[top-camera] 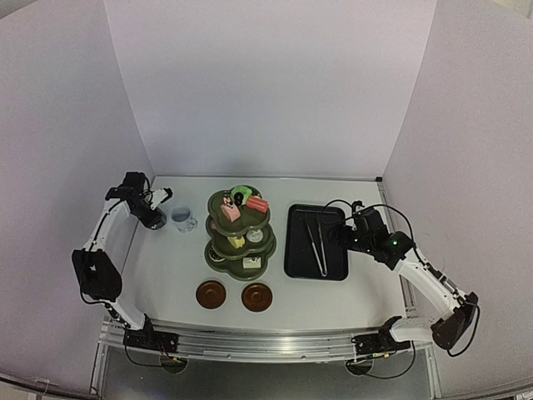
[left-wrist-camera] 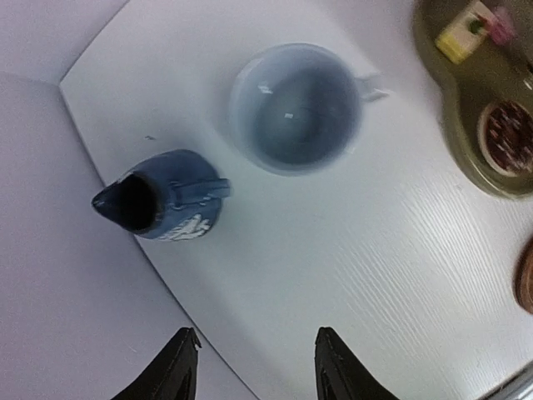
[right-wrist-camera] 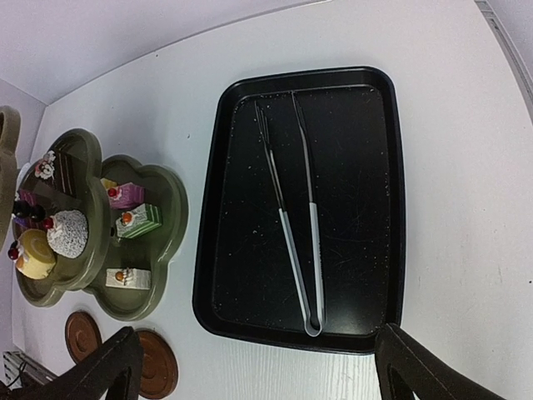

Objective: Serve the afternoon tea

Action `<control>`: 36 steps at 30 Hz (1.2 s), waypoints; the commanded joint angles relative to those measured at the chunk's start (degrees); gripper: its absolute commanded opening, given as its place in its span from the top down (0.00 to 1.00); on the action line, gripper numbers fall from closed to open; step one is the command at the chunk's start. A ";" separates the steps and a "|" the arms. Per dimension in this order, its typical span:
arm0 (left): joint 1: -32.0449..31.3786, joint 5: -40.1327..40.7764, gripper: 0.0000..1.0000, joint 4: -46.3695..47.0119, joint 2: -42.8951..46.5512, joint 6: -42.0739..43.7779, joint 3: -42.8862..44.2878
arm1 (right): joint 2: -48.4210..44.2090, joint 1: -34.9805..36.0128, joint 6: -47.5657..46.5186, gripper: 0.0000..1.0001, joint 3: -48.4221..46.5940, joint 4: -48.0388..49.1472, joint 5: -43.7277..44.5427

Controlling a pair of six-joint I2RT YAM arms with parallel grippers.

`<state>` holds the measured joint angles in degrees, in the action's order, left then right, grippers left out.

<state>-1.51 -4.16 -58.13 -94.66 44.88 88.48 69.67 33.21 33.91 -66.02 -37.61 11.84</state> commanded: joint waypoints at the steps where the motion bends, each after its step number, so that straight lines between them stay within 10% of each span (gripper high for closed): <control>1: 4.04 5.54 0.50 6.95 -6.61 -14.42 6.95 | -0.71 0.36 0.27 0.06 -0.55 -0.24 -0.36; 17: 8.65 17.01 0.49 13.17 -28.98 -32.58 25.27 | -0.73 0.40 1.02 0.06 -0.25 -0.37 -1.12; 36: 8.94 13.55 0.64 15.01 -33.65 -43.87 22.15 | 0.65 0.40 1.49 0.05 -1.40 -0.66 -1.63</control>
<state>7.02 10.04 -43.92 -126.74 4.33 110.87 69.74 33.21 34.79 -66.00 -37.82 10.56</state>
